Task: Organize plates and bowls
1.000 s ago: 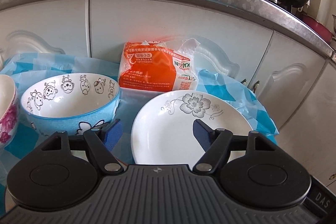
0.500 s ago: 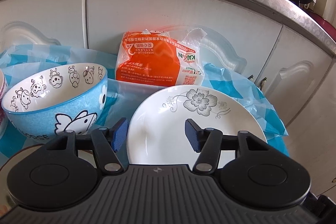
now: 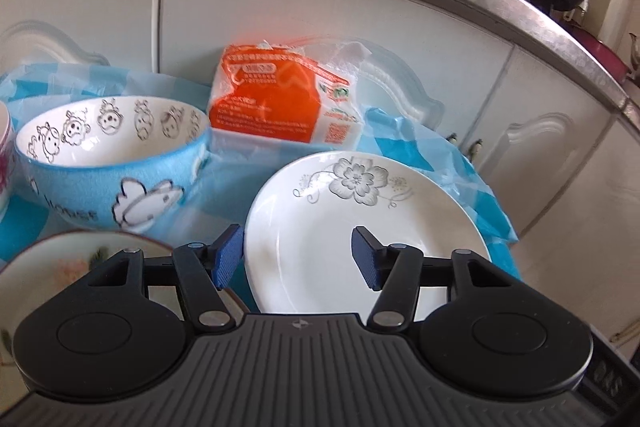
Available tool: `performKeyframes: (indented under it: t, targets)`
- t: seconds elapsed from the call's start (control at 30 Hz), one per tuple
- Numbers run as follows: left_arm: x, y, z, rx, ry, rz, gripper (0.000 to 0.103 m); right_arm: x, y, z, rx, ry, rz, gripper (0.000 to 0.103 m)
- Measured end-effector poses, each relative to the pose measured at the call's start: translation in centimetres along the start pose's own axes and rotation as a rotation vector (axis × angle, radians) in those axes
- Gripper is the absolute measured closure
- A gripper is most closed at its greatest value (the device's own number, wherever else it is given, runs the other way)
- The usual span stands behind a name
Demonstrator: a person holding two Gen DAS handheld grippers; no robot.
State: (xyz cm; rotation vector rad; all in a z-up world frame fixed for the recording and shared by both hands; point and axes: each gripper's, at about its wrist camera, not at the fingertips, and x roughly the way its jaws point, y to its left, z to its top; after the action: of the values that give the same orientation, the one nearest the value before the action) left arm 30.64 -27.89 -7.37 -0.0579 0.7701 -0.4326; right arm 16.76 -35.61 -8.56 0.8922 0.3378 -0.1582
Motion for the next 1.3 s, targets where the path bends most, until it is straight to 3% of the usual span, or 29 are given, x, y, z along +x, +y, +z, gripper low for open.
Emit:
performKeyframes:
  t: [0.1, 0.27, 0.37, 0.4, 0.5, 0.73, 1.3]
  targets:
    - [-0.7, -0.2, -0.6, 0.013, 0.016, -0.048, 0.036, -0.7, -0.6, 0.7, 0.033, -0.014, -0.013, 0.015]
    - [0.0, -0.1, -0.4, 0.010, 0.006, -0.051, 0.042, -0.9, -1.2, 1.0, 0.050, -0.012, -0.026, 0.017]
    - [0.7, 0.1, -0.4, 0.009, 0.011, -0.032, 0.054, -0.6, -0.6, 0.7, -0.003, -0.009, -0.077, 0.028]
    - [1.0, -0.1, -0.6, 0.023, 0.007, -0.019, 0.056, -0.5, -0.6, 0.6, -0.009, -0.007, -0.094, 0.036]
    - [1.1, -0.3, -1.1, 0.046, -0.008, 0.005, 0.060, -0.5, -0.9, 0.5, -0.013, -0.011, -0.113, 0.043]
    - [-0.1, -0.2, -1.7, 0.059, -0.016, 0.011, 0.073, -0.7, 0.0, -0.1, -0.092, -0.027, -0.159, 0.043]
    - [-8.0, -0.4, -5.9, 0.054, -0.061, -0.020, 0.074, -5.7, 1.6, -3.2, -0.199, -0.068, -0.154, 0.043]
